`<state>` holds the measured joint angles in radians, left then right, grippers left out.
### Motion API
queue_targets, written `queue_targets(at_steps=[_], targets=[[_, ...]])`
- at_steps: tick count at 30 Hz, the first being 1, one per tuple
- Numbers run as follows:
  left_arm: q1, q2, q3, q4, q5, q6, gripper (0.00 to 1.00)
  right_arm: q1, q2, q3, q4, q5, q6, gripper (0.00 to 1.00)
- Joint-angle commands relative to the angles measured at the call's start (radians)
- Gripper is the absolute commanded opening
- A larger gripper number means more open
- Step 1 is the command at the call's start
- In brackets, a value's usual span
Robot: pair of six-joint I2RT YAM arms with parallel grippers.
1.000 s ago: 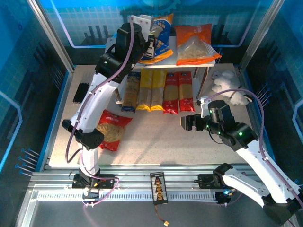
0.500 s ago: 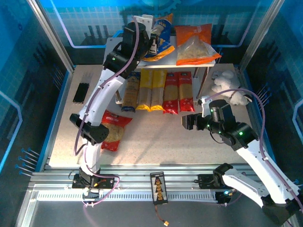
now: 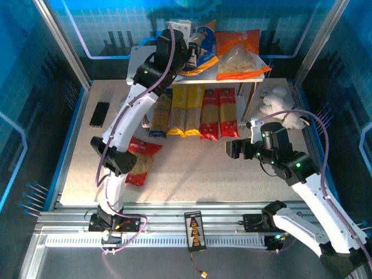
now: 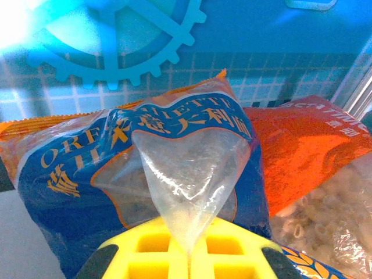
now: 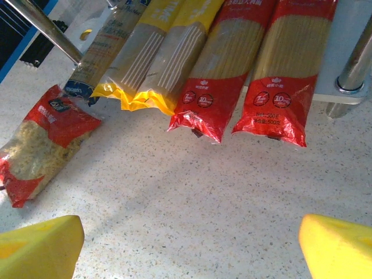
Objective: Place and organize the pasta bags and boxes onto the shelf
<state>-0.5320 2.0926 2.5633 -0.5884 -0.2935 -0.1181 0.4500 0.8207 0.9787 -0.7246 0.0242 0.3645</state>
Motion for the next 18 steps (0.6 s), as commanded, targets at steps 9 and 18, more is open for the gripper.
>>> queue_targets(at_steps=[9,18], targets=[[0.002,0.01,0.0,0.123,0.059,-0.042,0.01,-0.041,-0.029,-0.012,-0.005,-0.033,-0.024,0.96],[0.001,0.0,-0.045,0.102,0.132,-0.064,0.5,-0.047,-0.031,-0.011,-0.007,-0.04,-0.022,0.96]])
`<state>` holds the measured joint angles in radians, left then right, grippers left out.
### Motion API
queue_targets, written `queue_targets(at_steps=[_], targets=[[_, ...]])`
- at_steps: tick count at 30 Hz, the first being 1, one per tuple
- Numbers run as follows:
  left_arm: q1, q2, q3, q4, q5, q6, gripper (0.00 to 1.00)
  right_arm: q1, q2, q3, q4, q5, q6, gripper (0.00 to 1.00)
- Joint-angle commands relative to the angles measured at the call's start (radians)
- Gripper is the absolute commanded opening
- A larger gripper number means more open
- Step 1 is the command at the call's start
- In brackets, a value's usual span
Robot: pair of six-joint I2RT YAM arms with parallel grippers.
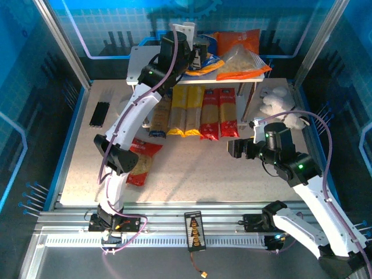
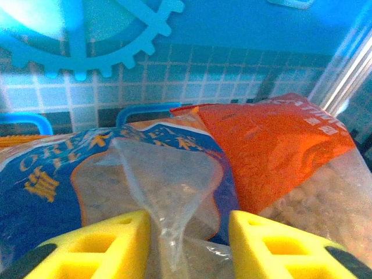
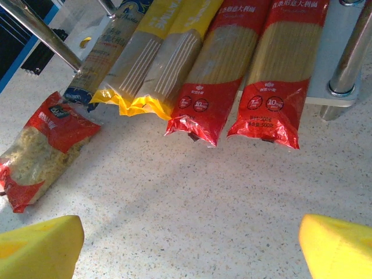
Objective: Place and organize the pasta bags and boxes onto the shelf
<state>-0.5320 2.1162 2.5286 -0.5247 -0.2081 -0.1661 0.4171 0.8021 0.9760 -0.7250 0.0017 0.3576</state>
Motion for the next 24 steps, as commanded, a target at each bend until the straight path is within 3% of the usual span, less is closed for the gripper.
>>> queue_targets(at_steps=[1,2,3,4,16,21,24], targets=[[0.002,-0.027,-0.014,0.038,0.049,-0.017,0.55,-0.014,-0.013,-0.007,-0.008,-0.019,-0.014,0.96],[0.001,-0.03,-0.017,0.038,0.058,-0.017,0.58,-0.015,-0.015,-0.008,-0.01,-0.019,-0.013,0.96],[0.001,-0.033,-0.018,0.038,0.06,-0.017,0.74,-0.014,-0.016,-0.007,-0.011,-0.02,-0.013,0.96],[0.002,-0.036,-0.016,0.033,0.063,-0.018,0.76,-0.016,-0.019,-0.007,-0.014,-0.018,-0.013,0.96],[-0.012,-0.179,-0.141,0.109,0.036,0.033,0.74,-0.019,-0.041,-0.003,-0.03,-0.025,0.007,0.96],[-0.05,-0.219,-0.174,0.154,-0.068,0.125,0.74,-0.018,-0.044,-0.002,-0.028,-0.038,0.018,0.96],[-0.077,-0.183,-0.112,0.093,-0.152,0.184,0.67,-0.019,-0.049,0.0,-0.031,-0.042,0.022,0.95]])
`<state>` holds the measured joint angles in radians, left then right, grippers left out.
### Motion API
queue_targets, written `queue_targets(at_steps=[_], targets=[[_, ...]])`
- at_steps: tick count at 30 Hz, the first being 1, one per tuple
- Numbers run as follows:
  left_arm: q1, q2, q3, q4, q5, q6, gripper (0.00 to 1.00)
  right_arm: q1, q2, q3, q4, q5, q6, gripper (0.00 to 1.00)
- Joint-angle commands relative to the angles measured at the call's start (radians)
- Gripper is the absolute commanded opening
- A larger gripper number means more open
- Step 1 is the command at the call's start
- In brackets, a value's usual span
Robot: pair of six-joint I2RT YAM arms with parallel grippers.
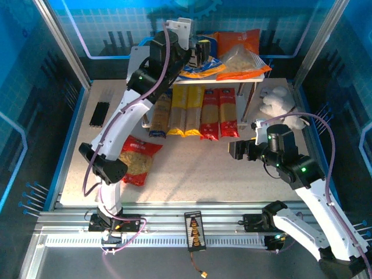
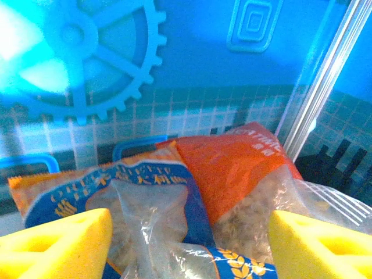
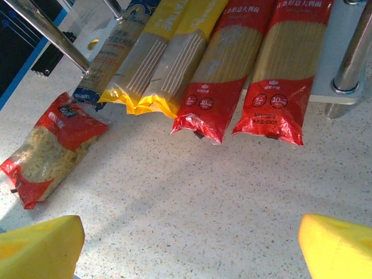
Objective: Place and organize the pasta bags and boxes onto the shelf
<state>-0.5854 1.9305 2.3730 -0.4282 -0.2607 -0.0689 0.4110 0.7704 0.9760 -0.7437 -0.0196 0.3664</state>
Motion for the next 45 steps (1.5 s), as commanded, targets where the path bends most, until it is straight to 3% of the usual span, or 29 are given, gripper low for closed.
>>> queue_targets(at_steps=[1,5,12,18,23,25,33,45], targets=[[-0.032,0.024,0.077,-0.037,-0.12,0.101,0.62,-0.012,-0.019,-0.001,-0.015,-0.021,0.014,0.94],[-0.062,0.076,0.126,-0.097,-0.185,0.158,0.47,-0.012,-0.023,0.004,-0.018,-0.024,0.018,0.92],[-0.096,0.077,0.006,-0.008,-0.152,0.207,0.48,-0.011,-0.025,0.01,-0.027,-0.026,0.026,0.91],[-0.105,0.116,0.011,-0.087,-0.165,0.225,0.46,-0.011,-0.039,0.01,-0.04,-0.018,0.026,0.91],[-0.105,0.091,-0.091,-0.117,-0.132,0.182,0.45,-0.011,-0.045,0.012,-0.041,-0.022,0.031,0.91],[-0.105,0.074,-0.133,-0.121,-0.123,0.162,0.46,-0.01,-0.048,0.01,-0.043,-0.023,0.031,0.91],[-0.102,-0.024,-0.246,-0.011,-0.145,0.171,0.66,-0.01,-0.056,0.003,-0.041,-0.029,0.039,0.91],[-0.105,-0.245,-0.363,0.26,-0.117,0.181,0.74,-0.01,-0.062,0.003,-0.045,-0.028,0.039,0.92]])
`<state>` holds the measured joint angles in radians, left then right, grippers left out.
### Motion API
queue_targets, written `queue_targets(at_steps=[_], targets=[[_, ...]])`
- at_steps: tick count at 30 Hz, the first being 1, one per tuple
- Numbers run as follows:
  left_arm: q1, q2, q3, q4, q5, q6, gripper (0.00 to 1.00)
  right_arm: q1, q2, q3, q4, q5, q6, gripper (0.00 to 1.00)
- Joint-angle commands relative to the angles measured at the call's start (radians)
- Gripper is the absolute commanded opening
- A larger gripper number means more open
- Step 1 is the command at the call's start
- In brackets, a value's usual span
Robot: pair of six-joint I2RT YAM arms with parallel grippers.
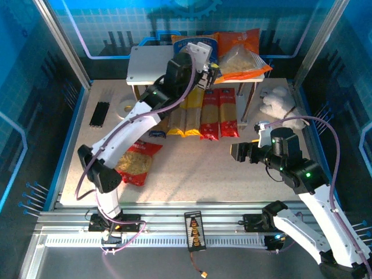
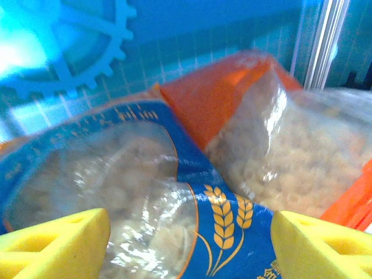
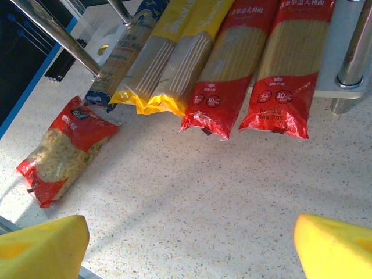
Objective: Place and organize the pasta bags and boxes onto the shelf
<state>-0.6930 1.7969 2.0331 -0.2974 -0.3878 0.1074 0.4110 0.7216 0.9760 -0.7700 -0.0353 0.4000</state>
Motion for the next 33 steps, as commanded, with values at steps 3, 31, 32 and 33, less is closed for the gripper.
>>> queue_targets(at_steps=[3,31,32,33], targets=[[0.001,-0.229,-0.13,0.175,-0.034,-0.01,0.75,-0.009,-0.016,0.004,-0.02,-0.008,0.004,0.92],[-0.009,-0.797,-1.146,-0.687,-0.282,-0.771,0.76,0.013,0.005,-0.065,0.048,-0.156,0.04,0.92],[-0.004,-0.8,-1.155,-0.681,-0.272,-0.776,0.77,0.019,0.004,-0.076,0.052,-0.174,0.058,0.91],[-0.001,-0.817,-1.172,-0.659,-0.255,-0.778,0.77,0.038,0.003,-0.11,0.079,-0.222,0.095,0.89]])
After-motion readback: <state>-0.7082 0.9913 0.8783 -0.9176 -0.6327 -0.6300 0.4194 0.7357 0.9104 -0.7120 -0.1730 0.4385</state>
